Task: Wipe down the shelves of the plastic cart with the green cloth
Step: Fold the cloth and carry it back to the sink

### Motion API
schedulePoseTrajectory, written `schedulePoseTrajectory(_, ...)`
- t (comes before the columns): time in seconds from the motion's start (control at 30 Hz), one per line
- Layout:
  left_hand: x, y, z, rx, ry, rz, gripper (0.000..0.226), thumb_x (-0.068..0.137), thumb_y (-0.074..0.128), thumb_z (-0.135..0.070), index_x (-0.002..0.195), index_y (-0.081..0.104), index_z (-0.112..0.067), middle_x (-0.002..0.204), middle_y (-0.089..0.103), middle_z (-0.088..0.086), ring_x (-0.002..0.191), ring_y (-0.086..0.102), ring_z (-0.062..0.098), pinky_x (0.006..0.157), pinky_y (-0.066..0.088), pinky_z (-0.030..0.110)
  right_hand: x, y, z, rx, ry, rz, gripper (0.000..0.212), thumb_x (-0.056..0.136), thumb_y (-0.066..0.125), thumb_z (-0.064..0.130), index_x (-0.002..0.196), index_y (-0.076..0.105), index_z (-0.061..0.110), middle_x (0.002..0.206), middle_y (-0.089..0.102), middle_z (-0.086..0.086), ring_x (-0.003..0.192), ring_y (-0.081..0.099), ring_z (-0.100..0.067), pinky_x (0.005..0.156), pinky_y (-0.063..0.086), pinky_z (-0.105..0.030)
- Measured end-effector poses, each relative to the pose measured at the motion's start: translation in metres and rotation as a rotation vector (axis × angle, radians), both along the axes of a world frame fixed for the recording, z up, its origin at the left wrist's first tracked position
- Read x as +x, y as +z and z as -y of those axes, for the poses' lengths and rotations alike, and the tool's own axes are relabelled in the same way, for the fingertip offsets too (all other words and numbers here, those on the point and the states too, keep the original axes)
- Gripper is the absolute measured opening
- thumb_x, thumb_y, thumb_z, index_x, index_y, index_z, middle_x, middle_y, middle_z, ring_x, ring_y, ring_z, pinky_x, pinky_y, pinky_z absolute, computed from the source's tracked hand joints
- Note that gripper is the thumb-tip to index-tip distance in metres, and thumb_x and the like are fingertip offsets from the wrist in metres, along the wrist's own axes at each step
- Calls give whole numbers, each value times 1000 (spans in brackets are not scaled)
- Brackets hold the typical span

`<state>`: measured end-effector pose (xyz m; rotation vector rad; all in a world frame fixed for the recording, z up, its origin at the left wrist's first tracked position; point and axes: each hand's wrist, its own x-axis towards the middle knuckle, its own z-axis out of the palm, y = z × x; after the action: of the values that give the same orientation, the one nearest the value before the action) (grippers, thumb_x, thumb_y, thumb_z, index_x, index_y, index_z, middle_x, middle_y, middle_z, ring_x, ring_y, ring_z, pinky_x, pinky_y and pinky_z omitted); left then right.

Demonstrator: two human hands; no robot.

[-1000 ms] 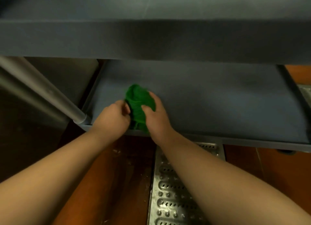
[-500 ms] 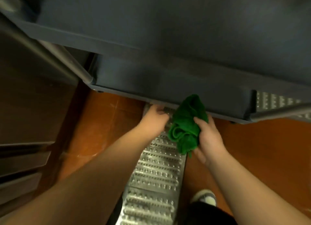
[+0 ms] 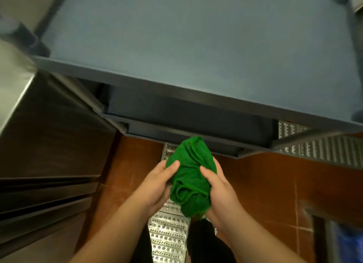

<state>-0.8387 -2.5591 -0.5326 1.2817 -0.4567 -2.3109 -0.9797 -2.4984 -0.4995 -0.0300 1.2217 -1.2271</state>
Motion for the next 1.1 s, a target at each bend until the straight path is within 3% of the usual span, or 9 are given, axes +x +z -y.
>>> schedulePoseTrajectory(0.1,-2,56,13,-120,19,110,43,80,68,-20,118,56,-5,115,68,18,104,69,26,81,57,39,-3,48,9,-40,38,-172,39,99,49,4,132,55,23,122,69,-8,112,67,-27,97,53,-48)
schedulePoseTrajectory(0.2,-2,104,28,-204,17,151,36,84,67,-12,117,54,-3,112,68,19,102,68,29,83,57,46,-5,86,15,-79,66,-341,39,97,55,3,129,56,26,121,69,-3,111,68,-20,93,55,-41)
schedulePoseTrajectory(0.27,-1,134,40,-314,1,172,37,83,69,-9,116,53,-2,107,68,19,96,69,27,78,58,40,-8,109,19,-102,64,-402,41,94,61,3,126,56,26,120,70,-2,108,68,-17,86,56,-31)
schedulePoseTrajectory(0.47,9,213,78,-618,-146,141,43,75,77,-14,111,53,-8,97,69,6,90,66,15,71,53,25,-9,176,27,-218,13,-374,49,82,70,-5,126,58,14,110,75,-2,100,71,-17,75,56,-25)
schedulePoseTrajectory(0.57,10,249,89,-629,-149,58,39,73,78,-12,105,55,-10,94,70,7,86,68,16,70,55,27,-6,214,29,-304,2,-291,50,73,68,7,123,60,8,114,73,-12,104,70,-26,82,58,-36)
schedulePoseTrajectory(0.67,9,286,94,-601,-126,-55,40,76,76,-8,110,54,-6,97,70,12,87,70,20,70,57,33,-6,250,30,-369,9,-267,47,78,65,10,124,60,5,120,70,-17,111,67,-33,92,55,-46)
schedulePoseTrajectory(0.83,11,339,110,-623,-122,-162,47,79,67,-7,120,50,6,109,68,19,95,69,26,74,58,35,-18,301,35,-396,99,-440,45,73,69,13,116,64,6,110,73,-16,102,71,-30,82,59,-39)
schedulePoseTrajectory(0.93,11,355,119,-647,-190,-197,43,84,67,-4,122,52,7,119,66,24,105,66,34,82,57,41,-25,321,40,-404,156,-623,35,73,70,20,105,68,7,97,76,-8,91,72,-19,74,58,-30)
schedulePoseTrajectory(1.1,3,372,127,-731,-229,-113,38,78,67,-8,113,56,0,103,70,17,92,70,29,75,58,42,-27,329,55,-439,49,-617,34,77,70,21,109,66,12,102,75,-9,96,72,-24,81,59,-37)
